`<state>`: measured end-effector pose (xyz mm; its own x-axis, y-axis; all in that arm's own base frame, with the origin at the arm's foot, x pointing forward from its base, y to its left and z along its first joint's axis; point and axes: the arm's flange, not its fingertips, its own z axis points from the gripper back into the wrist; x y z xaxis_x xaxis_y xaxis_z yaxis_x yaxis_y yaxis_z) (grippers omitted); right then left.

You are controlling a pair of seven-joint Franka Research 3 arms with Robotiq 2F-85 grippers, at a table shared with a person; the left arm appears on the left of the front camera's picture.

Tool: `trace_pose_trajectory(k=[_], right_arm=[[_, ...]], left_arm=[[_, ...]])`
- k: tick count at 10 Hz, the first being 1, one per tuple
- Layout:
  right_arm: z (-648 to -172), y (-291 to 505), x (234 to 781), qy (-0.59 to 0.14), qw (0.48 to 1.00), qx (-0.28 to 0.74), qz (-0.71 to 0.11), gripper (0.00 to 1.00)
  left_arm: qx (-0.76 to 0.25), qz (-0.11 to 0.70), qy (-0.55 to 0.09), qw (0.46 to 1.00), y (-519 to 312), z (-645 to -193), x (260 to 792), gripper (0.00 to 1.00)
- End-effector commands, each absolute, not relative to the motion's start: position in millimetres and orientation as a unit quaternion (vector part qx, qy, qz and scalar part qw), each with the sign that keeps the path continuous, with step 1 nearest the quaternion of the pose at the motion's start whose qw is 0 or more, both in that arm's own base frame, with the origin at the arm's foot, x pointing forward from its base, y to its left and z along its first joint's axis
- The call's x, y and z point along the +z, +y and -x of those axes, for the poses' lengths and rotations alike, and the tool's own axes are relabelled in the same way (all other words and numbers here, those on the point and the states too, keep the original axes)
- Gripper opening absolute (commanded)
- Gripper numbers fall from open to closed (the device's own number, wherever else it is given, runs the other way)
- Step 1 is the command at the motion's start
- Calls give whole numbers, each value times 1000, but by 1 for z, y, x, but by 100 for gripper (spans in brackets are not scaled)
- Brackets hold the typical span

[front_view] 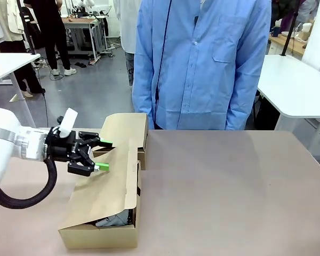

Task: Place items inside the box.
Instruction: Close the lid of the Mailer Box closest to the robot.

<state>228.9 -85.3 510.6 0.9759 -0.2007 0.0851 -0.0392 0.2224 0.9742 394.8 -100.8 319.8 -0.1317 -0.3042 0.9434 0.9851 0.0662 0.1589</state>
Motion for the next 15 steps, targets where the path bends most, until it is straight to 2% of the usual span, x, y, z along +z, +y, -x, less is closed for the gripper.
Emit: trace_pose_trajectory(k=[1,2,5,10,12,15], right_arm=[[-230,-83,516,-91,770,-57,-629,100],[-230,-83,516,-91,770,-57,-629,100],[-230,-83,516,-91,770,-57,-629,100],[-230,-83,516,-91,770,-57,-629,100],[-230,-83,516,-91,770,-57,-629,100],[-230,-83,516,-91,770,-57,-629,100]], left_arm=[[-603,363,-442,557,-104,-315,302,100],[-606,377,-424,558,-102,-312,300,100],[-613,390,-421,544,-95,-307,302,100],[-652,361,-381,548,-102,-309,281,100],[-636,371,-399,546,-97,-311,290,100],[-549,455,-439,546,-62,-319,334,100]])
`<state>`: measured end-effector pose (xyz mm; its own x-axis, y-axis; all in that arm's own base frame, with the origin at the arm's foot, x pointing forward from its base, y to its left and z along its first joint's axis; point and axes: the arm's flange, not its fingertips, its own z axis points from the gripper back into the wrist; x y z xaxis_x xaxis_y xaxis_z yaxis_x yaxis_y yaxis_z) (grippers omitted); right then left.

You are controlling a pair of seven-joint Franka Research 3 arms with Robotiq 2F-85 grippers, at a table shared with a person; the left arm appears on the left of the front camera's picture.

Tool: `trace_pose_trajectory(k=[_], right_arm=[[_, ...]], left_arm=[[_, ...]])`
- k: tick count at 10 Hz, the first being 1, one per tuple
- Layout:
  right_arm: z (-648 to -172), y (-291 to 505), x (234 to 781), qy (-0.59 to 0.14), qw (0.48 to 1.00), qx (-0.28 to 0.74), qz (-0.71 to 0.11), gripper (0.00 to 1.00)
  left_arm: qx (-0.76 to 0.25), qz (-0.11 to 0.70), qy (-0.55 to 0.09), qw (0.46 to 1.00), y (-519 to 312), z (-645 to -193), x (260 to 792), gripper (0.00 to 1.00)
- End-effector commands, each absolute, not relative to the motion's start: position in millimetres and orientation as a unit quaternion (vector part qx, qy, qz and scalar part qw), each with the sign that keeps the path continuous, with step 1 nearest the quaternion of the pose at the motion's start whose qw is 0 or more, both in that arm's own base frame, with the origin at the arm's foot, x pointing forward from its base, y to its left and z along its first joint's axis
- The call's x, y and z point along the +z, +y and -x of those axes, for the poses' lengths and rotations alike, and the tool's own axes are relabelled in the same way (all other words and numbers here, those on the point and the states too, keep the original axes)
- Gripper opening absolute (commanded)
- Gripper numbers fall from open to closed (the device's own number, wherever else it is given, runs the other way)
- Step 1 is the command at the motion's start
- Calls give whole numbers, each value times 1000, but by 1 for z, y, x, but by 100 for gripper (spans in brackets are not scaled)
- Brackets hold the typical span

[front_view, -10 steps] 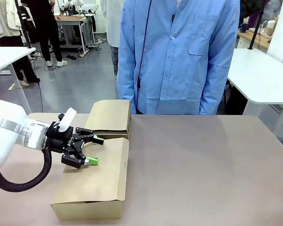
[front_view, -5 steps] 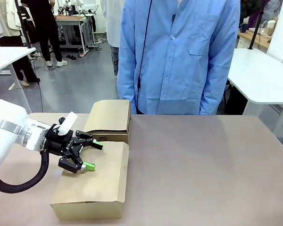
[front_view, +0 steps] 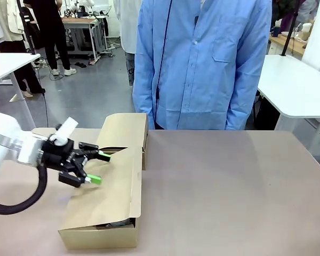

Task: Place items inside the box.
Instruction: Close the lid of the Mailer Box closest to the robot.

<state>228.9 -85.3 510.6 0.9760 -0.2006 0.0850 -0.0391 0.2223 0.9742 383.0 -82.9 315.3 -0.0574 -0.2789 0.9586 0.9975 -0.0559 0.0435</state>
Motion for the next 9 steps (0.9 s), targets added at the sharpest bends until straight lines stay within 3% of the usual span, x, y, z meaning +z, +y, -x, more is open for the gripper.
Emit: trace_pose_trajectory(k=[1,4,6,7,9], right_arm=[[-230,-83,516,-91,770,-57,-629,100],[-230,-83,516,-91,770,-57,-629,100],[-230,-83,516,-91,770,-57,-629,100],[-230,-83,516,-91,770,-57,-629,100],[-230,-83,516,-91,770,-57,-629,100]], left_arm=[[-491,497,-435,568,-43,-324,351,100],[-358,587,-304,659,11,-348,369,100],[-168,631,-186,734,35,-354,377,100],[-84,633,-161,753,43,-359,379,100],[-12,672,-137,728,59,-370,377,100]])
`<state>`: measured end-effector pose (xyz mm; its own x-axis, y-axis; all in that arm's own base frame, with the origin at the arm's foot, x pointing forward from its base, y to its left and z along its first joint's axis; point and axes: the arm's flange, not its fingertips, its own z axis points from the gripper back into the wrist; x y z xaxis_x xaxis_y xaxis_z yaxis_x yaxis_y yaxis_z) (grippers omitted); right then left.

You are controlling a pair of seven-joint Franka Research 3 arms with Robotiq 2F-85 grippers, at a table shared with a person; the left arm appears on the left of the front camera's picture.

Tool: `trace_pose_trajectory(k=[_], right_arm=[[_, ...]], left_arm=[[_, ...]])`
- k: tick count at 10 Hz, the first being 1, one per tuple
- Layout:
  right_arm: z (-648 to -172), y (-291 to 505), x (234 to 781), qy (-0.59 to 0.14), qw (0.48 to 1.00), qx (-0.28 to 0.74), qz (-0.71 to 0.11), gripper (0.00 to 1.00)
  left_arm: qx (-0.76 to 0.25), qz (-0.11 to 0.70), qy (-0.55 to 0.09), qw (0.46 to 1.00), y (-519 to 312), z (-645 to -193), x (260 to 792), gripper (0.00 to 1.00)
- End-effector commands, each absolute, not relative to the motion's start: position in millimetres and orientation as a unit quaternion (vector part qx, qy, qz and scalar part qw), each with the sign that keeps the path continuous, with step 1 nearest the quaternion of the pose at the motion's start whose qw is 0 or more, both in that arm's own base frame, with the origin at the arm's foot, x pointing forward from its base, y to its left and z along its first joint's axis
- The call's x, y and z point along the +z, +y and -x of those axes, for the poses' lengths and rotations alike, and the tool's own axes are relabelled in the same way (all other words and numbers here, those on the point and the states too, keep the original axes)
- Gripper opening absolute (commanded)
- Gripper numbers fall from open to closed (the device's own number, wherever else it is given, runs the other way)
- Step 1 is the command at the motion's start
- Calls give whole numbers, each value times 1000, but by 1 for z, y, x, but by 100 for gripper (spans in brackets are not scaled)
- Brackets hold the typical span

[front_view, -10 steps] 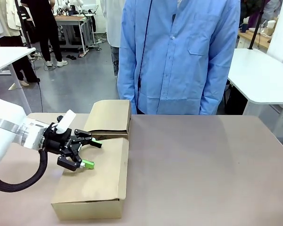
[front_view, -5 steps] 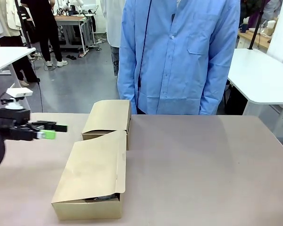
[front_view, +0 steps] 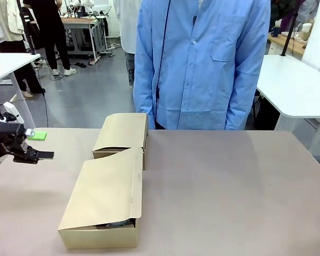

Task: Place items inside the box.
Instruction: Close the lid of the Mailer Box closest to the robot.

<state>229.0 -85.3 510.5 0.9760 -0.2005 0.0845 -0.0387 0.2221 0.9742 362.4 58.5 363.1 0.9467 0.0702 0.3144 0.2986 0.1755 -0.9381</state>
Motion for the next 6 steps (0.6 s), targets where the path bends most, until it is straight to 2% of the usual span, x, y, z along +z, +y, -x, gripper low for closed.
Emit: trace_pose_trajectory(k=[1,6], right_arm=[[-230,-83,516,-91,770,-57,-629,100],[-230,-83,516,-91,770,-57,-629,100]], left_arm=[[-138,621,-181,750,53,-359,360,100],[-138,621,-181,750,53,-359,360,100]])
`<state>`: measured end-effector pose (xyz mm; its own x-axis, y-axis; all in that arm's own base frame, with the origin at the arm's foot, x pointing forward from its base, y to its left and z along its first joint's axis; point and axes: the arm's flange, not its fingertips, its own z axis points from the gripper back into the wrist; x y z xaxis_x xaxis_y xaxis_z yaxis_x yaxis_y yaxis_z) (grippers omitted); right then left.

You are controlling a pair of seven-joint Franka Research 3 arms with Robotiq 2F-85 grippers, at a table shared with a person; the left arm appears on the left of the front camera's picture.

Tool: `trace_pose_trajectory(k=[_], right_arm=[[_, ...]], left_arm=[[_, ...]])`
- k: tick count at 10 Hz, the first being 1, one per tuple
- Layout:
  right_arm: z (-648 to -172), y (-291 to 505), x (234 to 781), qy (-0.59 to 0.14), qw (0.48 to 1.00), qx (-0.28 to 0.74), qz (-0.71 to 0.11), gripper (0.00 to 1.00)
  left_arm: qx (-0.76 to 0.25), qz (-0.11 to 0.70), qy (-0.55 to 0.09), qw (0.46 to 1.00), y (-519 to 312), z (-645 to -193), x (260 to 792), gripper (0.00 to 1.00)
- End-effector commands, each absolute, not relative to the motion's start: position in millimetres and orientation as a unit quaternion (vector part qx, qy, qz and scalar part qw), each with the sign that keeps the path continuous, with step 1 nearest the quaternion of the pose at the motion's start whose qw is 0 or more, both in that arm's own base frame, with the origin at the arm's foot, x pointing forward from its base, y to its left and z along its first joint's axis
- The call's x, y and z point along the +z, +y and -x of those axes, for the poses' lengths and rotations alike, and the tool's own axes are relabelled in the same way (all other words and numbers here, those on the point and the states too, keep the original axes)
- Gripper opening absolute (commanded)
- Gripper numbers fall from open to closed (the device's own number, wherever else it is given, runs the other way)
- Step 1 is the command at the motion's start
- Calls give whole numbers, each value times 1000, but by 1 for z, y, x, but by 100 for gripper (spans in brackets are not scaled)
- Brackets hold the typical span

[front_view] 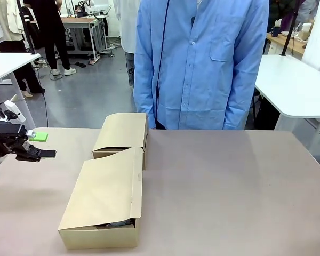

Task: Place items inside the box.
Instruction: Close the lid of the Mailer Box closest to the robot.

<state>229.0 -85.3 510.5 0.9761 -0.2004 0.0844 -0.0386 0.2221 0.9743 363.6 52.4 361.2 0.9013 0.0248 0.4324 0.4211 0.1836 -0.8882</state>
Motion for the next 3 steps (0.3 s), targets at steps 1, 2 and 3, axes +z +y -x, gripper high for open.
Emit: trace_pose_trajectory(k=[1,2,3], right_arm=[[-230,-83,516,-91,770,-57,-629,100],[-230,-83,516,-91,770,-57,-629,100],[-230,-83,516,-91,770,-57,-629,100]], left_arm=[[-138,621,-181,750,53,-359,360,100],[-138,621,-181,750,53,-359,360,100],[-138,621,-181,750,53,-359,360,100]])
